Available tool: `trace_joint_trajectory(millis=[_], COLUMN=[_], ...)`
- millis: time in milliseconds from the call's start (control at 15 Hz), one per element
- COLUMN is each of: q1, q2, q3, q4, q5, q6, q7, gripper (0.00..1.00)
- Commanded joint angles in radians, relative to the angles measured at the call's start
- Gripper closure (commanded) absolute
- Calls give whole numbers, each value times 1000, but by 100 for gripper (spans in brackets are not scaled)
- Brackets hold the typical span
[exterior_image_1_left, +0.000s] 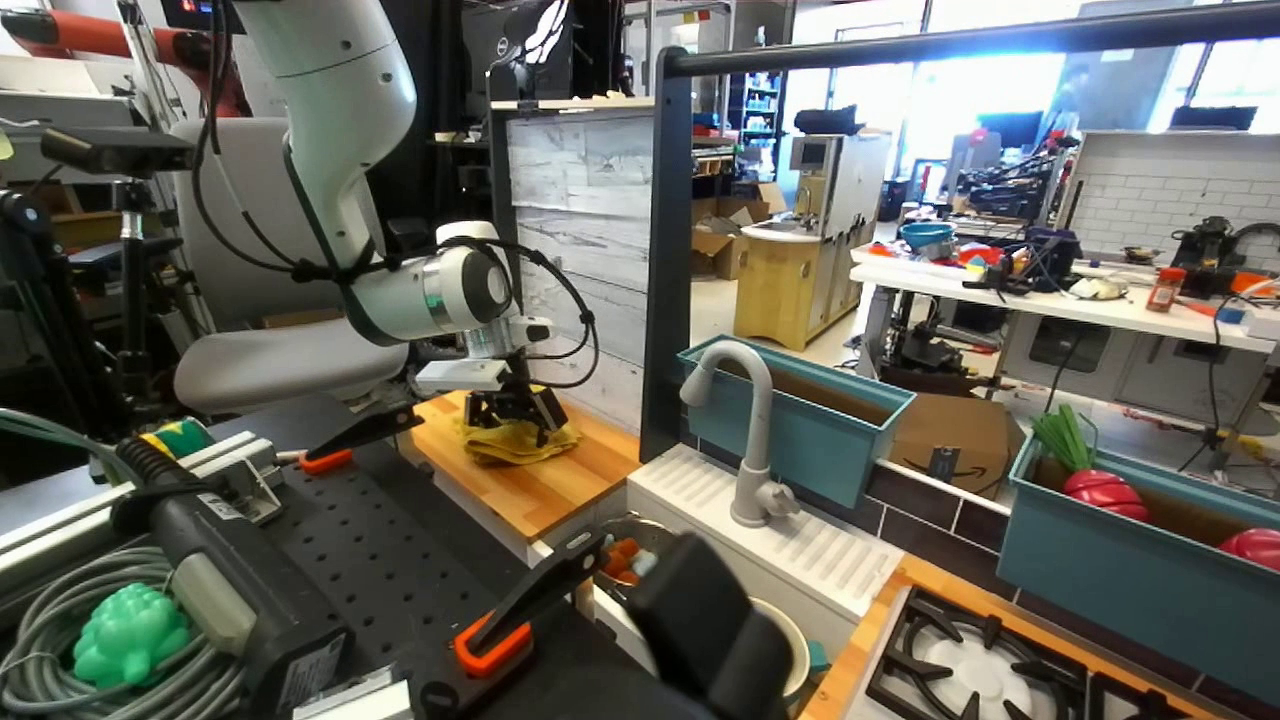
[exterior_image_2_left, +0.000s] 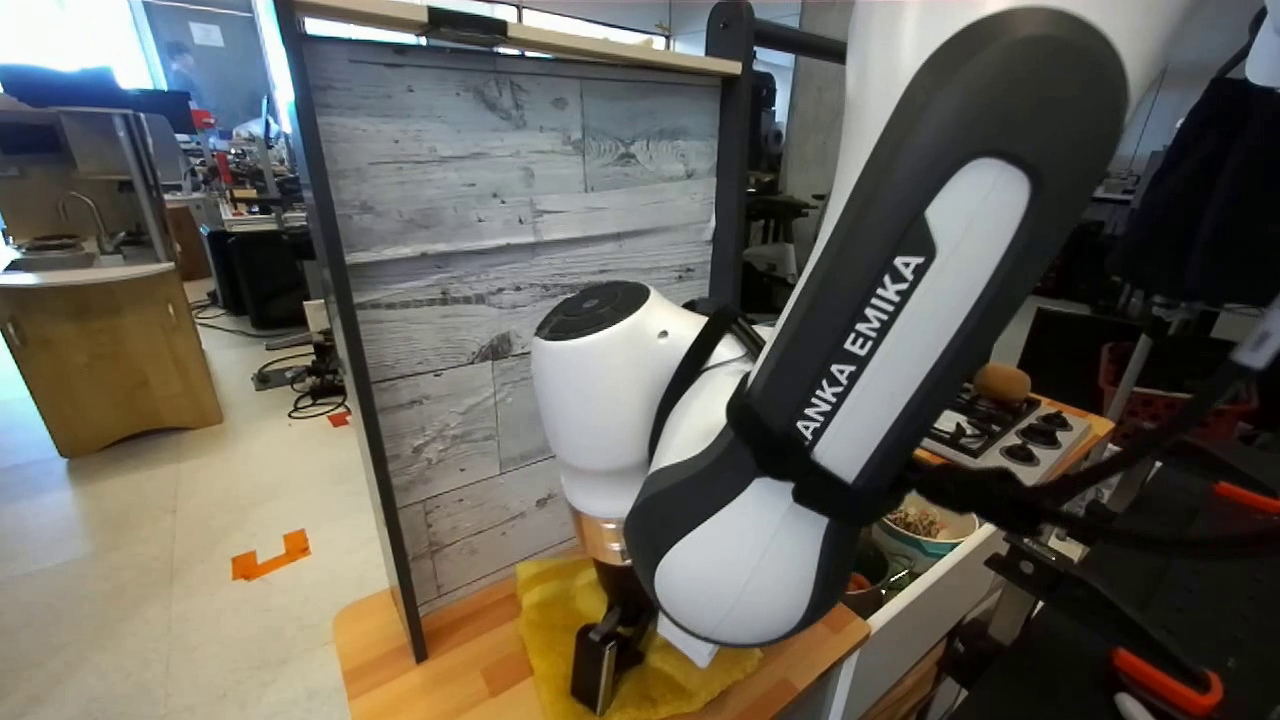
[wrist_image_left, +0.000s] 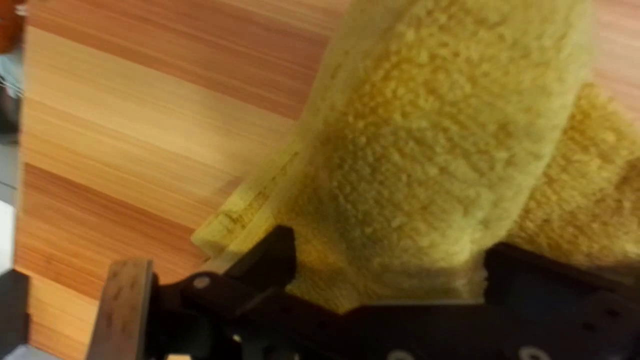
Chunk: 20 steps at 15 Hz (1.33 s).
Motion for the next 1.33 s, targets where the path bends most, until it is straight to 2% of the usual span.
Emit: trace_joint_trajectory(millis=[0,133,267,533,800,933,1067,1267], q1=[74,104,99,68,50,57,70,110], q2=[137,194,212,144,65,63,85,109], q3=[34,39,34,-11,-98,-149,-155,-89], q4=[146,232,260,127,9,4,29,43], q5=[10,30,51,85,68,45,11,-41], q6=[65,68,64,64,61,52,37,71], q7=[26,39,40,38,46,49,25,-18], gripper=[0,0,0,0,0,0,0,0])
